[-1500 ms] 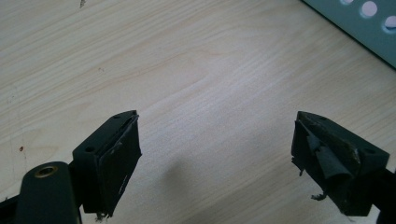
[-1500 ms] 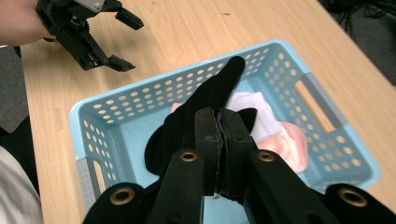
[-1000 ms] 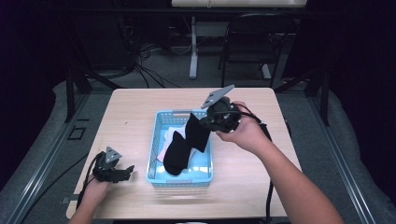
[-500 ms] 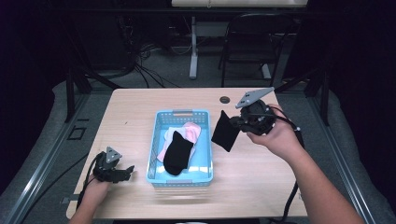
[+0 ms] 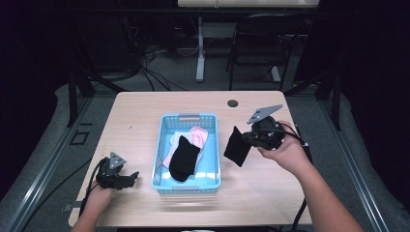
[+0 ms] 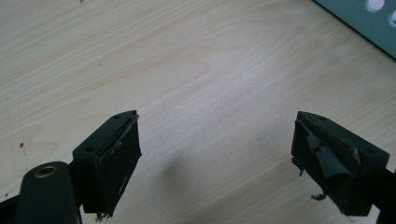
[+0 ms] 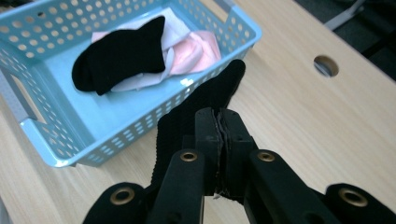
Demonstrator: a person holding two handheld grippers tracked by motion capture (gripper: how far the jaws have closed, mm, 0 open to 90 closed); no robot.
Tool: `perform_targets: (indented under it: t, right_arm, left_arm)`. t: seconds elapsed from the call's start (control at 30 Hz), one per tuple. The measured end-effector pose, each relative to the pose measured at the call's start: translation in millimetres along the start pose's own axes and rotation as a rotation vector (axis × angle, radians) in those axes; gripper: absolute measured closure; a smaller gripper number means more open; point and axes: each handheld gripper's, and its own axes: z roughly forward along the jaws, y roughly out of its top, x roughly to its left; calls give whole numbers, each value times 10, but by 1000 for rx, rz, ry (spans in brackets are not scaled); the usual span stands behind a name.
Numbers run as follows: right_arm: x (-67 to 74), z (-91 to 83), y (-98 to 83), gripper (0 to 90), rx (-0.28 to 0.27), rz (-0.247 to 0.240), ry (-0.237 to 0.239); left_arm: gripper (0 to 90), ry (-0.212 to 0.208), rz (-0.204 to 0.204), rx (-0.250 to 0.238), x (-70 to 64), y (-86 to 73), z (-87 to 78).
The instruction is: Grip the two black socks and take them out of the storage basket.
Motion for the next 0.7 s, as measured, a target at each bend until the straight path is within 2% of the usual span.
perform_targets:
  t: [0.1, 0.13, 0.23, 0.3, 0.4, 0.43, 0.47, 0.7]
  right_arm:
    - [-44, 72, -75, 872, 20, 15, 6]
    - [-112, 197, -197, 871, 44, 50, 5]
    - [-209, 362, -393, 871, 95, 88, -15]
    - [-258, 428, -502, 871, 101, 119, -27]
    - [-344, 467, -647, 871, 113, 155, -52]
    - [-344, 467, -647, 871, 113, 155, -52]
    - [-399, 470, -733, 871, 118, 182, -66]
    - [-527, 433, -906, 869, 152, 241, -90]
  left_arm:
    - [155, -1, 1, 2, 1, 1, 0]
    - [155, 0, 1, 0, 2, 0, -1]
    - [155, 0, 0, 1, 3, -1, -3]
    - [155, 0, -2, 3, 0, -3, 3]
    - [155, 1, 1, 4, -1, -2, 6]
    - [155, 1, 1, 4, -1, -2, 6]
    - [156, 2, 2, 5, -2, -2, 5]
    - [155, 4, 0, 6, -5, -4, 10]
